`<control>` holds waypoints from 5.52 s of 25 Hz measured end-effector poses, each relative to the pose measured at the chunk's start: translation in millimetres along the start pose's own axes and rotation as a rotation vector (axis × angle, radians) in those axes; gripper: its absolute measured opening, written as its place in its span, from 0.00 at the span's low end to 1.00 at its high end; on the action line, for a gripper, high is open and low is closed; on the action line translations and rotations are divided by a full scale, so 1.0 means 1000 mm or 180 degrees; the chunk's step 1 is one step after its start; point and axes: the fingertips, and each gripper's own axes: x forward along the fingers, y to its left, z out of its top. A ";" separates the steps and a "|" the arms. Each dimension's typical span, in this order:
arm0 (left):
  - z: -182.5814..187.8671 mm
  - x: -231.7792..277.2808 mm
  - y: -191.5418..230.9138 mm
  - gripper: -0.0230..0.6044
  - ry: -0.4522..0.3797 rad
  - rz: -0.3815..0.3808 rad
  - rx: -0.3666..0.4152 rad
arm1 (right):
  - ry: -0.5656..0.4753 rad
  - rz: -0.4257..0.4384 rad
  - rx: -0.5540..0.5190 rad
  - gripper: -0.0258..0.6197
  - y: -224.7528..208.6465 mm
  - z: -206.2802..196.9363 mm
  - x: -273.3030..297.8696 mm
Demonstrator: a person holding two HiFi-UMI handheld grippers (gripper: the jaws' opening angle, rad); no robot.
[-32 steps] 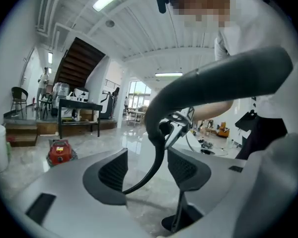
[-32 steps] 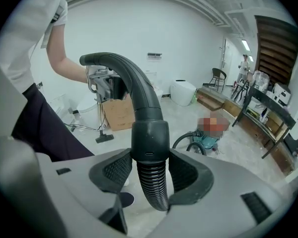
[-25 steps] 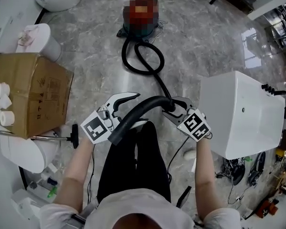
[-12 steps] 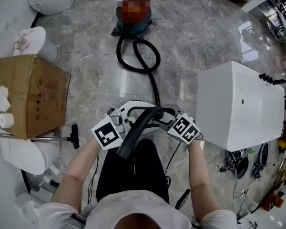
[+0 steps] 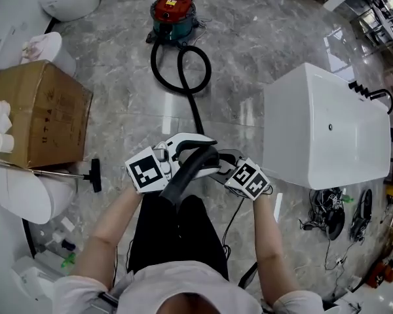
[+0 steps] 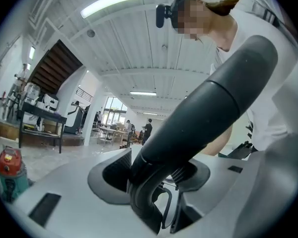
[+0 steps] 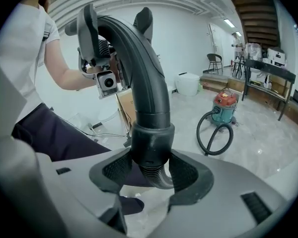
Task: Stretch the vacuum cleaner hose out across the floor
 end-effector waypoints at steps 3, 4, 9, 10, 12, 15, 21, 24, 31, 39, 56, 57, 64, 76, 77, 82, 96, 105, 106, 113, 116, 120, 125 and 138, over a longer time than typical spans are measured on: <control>-0.005 0.018 -0.045 0.39 -0.0040 0.0056 -0.0093 | 0.0016 0.0018 -0.0082 0.41 0.034 -0.032 -0.023; -0.005 0.023 -0.060 0.39 -0.0058 0.0054 -0.0100 | 0.0066 0.0016 -0.0175 0.40 0.046 -0.043 -0.029; -0.014 0.040 -0.126 0.36 0.0090 -0.0004 0.0062 | 0.0216 0.0061 -0.0517 0.35 0.098 -0.079 -0.039; -0.017 0.041 -0.137 0.36 0.0171 -0.0029 0.0127 | 0.0187 0.0082 -0.0511 0.35 0.108 -0.083 -0.038; -0.023 0.040 -0.155 0.35 0.0335 -0.0091 0.0253 | 0.0158 0.0099 -0.0536 0.35 0.125 -0.089 -0.033; -0.033 0.030 -0.179 0.35 0.0479 -0.0167 0.0332 | 0.0114 0.0094 -0.0645 0.35 0.150 -0.091 -0.021; -0.054 -0.004 -0.238 0.35 0.0617 -0.0338 0.0384 | 0.0037 -0.0050 -0.0544 0.35 0.195 -0.113 -0.007; -0.063 -0.027 -0.275 0.35 0.0621 -0.0386 0.0407 | 0.0019 -0.0175 -0.0424 0.35 0.225 -0.122 -0.006; -0.085 -0.083 -0.354 0.34 0.0606 -0.0471 0.0274 | 0.0020 -0.0470 -0.0364 0.35 0.312 -0.132 -0.005; -0.089 -0.099 -0.401 0.34 0.0580 -0.0446 0.0249 | -0.0237 -0.0600 -0.0159 0.35 0.363 -0.144 -0.024; -0.099 -0.038 -0.574 0.34 0.0529 -0.0046 0.0520 | -0.1234 0.0005 -0.0747 0.32 0.520 -0.161 -0.079; -0.101 -0.037 -0.586 0.34 0.0556 -0.0034 0.0539 | -0.1218 0.0051 -0.0752 0.30 0.528 -0.169 -0.082; -0.122 -0.042 -0.646 0.34 0.0642 -0.0060 0.0410 | -0.1093 0.0315 -0.0708 0.29 0.588 -0.207 -0.086; -0.178 -0.111 -0.765 0.34 0.0626 -0.0325 0.0193 | -0.0908 0.0428 -0.0632 0.28 0.720 -0.267 -0.042; -0.182 -0.121 -0.778 0.34 0.0624 -0.0365 0.0197 | -0.0908 0.0402 -0.0620 0.28 0.735 -0.270 -0.037; -0.194 -0.174 -0.854 0.34 0.0616 -0.0618 0.0243 | -0.0951 0.0209 -0.0535 0.28 0.818 -0.279 -0.017; -0.209 -0.203 -0.987 0.34 0.0578 -0.0733 0.0122 | -0.0781 0.0307 -0.0601 0.28 0.948 -0.332 -0.031; -0.233 -0.188 -1.070 0.34 0.0513 -0.0526 0.0000 | -0.0616 0.0567 -0.0721 0.28 1.019 -0.398 -0.055; -0.235 -0.186 -1.075 0.34 0.0516 -0.0526 -0.0008 | -0.0614 0.0576 -0.0716 0.28 1.023 -0.403 -0.058; -0.230 -0.177 -1.082 0.36 0.0337 -0.0375 0.0097 | -0.1099 0.0420 -0.0419 0.28 1.008 -0.392 -0.069; -0.224 -0.172 -1.068 0.37 0.0333 -0.0216 0.0083 | -0.1334 0.0212 -0.0278 0.28 0.991 -0.377 -0.073; -0.219 -0.182 -1.061 0.37 0.0405 -0.0043 0.0162 | -0.1095 0.0284 -0.0597 0.28 0.990 -0.373 -0.070; -0.221 -0.197 -1.058 0.38 0.0658 0.0170 0.0443 | -0.0533 0.0588 -0.1205 0.28 0.995 -0.379 -0.065; -0.232 -0.298 -1.005 0.43 0.0822 0.0693 -0.0664 | 0.0129 0.0520 -0.1795 0.28 0.969 -0.390 -0.073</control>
